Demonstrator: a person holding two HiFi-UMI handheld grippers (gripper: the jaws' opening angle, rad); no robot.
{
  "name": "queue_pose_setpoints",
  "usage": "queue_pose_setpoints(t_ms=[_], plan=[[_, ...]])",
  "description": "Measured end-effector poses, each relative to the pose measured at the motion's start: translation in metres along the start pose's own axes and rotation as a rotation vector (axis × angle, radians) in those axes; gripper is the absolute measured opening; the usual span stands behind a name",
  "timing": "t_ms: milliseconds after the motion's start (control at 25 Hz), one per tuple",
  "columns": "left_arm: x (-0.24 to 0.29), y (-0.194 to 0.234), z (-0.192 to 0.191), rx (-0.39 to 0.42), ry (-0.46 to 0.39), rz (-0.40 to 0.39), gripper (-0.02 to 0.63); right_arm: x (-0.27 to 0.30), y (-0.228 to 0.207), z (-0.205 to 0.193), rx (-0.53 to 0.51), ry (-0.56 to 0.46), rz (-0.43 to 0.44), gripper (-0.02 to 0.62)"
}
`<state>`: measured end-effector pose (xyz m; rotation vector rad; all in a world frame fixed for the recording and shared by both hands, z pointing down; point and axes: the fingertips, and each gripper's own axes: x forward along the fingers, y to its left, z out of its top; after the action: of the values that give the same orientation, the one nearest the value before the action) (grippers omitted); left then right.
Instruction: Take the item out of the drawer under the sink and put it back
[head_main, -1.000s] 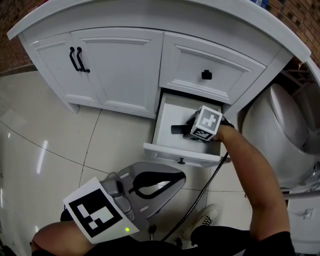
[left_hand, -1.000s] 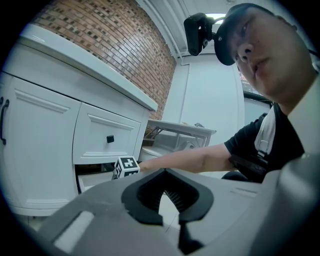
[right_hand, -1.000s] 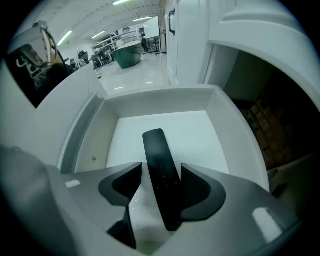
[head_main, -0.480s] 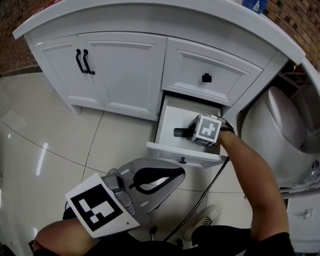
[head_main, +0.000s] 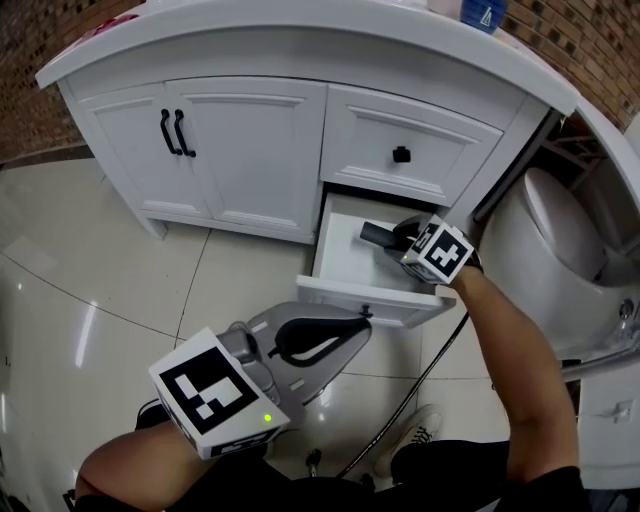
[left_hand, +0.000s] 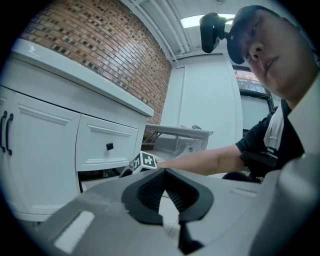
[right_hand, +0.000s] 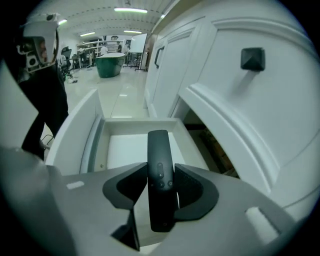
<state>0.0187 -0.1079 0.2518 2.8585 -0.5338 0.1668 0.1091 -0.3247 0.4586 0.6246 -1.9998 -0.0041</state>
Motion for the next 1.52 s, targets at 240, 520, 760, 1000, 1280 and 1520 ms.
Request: queue_pose_setpoints(t_ms=[240,520,760,1000,1280,1520], plan=[[0.0,-0.004,-0.002,0.024,0.012,0.002,0.006,-0.055,0.001,0.033,0.048,-0.176,-0.085,0.173],[-0.004,-0.003,0.0,0.039,-0.001,0.019,0.006,-0.127,0.032,0.072,0.141,-0.406,-0.041,0.172],[-0.011,-0.002,0.0,0.032,-0.011,0.041,0.006,-0.168,0.063,0.081,0.321,-0.555,0.048,0.172],[-0.016,-0.009,0.004,0.039,-0.038,0.044,0.006,-0.205,0.092,0.08,0.454,-0.628,0.092,0.172],[-0.019,-0.015,0.01,0.059,-0.074,0.044,0.006,-0.276,0.146,0.097,0.469,-0.794,0.15,0.172],[-0.019,-0.017,0.013,0.075,-0.085,0.033,0.006,-0.308,0.173,0.095,0.453,-0.88,0.148,0.172]])
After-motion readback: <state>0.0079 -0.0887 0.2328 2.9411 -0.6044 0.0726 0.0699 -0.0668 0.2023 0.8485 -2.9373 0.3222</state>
